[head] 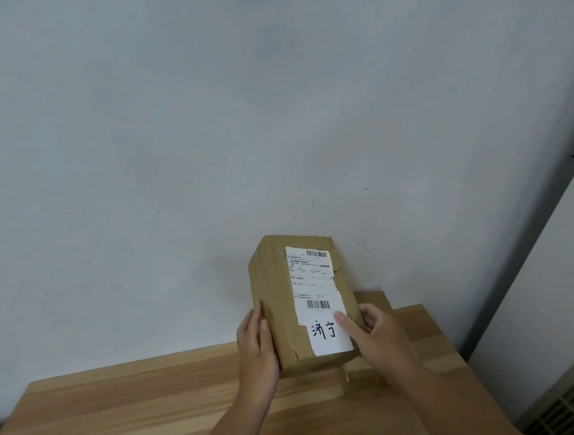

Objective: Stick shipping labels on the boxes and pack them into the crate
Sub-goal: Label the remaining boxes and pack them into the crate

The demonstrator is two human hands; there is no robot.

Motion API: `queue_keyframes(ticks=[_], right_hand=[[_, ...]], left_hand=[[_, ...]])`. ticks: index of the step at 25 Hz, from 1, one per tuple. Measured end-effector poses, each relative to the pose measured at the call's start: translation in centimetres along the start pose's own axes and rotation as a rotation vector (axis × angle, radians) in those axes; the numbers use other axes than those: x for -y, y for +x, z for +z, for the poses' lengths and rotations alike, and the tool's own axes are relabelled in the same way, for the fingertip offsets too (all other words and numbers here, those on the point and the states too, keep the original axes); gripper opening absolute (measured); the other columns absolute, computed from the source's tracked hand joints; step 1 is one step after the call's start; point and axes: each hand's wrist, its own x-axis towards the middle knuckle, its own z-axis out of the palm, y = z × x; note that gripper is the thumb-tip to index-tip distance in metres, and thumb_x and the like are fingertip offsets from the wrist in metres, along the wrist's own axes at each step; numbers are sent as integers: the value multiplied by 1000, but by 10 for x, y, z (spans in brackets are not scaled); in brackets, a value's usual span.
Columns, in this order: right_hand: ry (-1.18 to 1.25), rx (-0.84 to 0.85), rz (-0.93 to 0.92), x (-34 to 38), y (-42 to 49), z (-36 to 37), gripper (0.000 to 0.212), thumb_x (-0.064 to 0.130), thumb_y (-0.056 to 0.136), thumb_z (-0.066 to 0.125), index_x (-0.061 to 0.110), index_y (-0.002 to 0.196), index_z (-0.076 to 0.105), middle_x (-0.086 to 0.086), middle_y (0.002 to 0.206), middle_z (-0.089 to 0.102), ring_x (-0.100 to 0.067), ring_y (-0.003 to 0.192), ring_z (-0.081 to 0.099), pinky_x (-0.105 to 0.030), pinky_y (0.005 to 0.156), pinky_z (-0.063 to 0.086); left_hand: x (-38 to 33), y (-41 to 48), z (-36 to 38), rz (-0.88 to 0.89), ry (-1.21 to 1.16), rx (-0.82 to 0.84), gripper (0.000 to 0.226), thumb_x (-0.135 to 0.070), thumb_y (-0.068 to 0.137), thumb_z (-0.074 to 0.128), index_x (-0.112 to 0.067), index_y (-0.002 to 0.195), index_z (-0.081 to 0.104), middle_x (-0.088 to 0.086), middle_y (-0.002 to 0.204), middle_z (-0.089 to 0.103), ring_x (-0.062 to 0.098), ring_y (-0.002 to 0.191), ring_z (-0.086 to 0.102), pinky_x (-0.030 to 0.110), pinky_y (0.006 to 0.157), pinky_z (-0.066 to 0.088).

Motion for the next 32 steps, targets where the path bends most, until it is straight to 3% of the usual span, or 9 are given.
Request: queue_keyframes(ticks=[3,5,7,10,14,18,20,23,32], right_hand=[[-15,-38,-47,-5,-4,13,28,34,84,80,13,97,67,9,96,79,-4,86,75,-23,64,61],[-59,-55,-61,-9,-6,23,31,37,82,81,13,97,66,11,96,78,-4,88,75,-29,68,63],[-88,-62,-60,-12,-10,32,34,40,80,82,15,97,65,12,96,78,-4,88,74,-31,68,64],[-113,-70,-45,-18,-21,48,38,43,76,85,20,99,64,11,95,78,-3,85,74,-25,63,61],[-124,31,-33,-33,-41,77,42,42,75,85,30,109,64,12,96,77,3,83,73,-20,61,60],[-175,225,-42,-36,-55,119,32,45,83,78,32,112,71,19,95,77,0,85,74,-24,66,62],[-183,305,-48,-36,-65,145,28,46,85,76,35,111,71,21,97,77,1,86,73,-26,69,62],[-180,387,-88,-37,-84,186,24,47,86,75,37,107,71,23,95,76,4,84,72,-20,62,58],[-186,530,-118,-39,-171,345,16,44,91,69,42,107,69,27,90,75,4,77,72,-14,52,53]], left_hand=[[-7,2,-12,-62,-97,155,72,-86,84,41,-43,142,47,-21,134,58,0,122,58,25,97,50],[-6,0,-22,-117,-137,174,84,-82,77,56,-46,150,35,-29,130,55,-2,117,59,22,87,52],[0,0,-33,-142,-148,166,89,-76,77,61,-43,154,31,-22,138,55,2,119,60,24,87,53],[12,-3,-55,-152,-139,143,82,-74,80,62,-44,153,38,-19,139,59,2,115,63,24,83,56],[29,-24,-96,-158,-102,70,77,-74,78,68,-41,146,50,-18,122,70,3,102,71,31,82,63],[46,-48,-147,-140,-90,-45,67,-70,81,69,-37,139,60,-17,108,76,2,85,74,20,60,55],[51,-64,-174,-129,-94,-123,62,-67,83,70,-36,136,63,-17,109,76,4,93,74,26,67,59],[59,-88,-214,-108,-60,-254,50,-60,85,71,-35,127,70,-20,108,76,2,99,73,33,84,62],[82,-156,-381,-114,0,-457,37,-50,91,70,-35,124,70,-26,101,76,-6,93,71,16,72,58]])
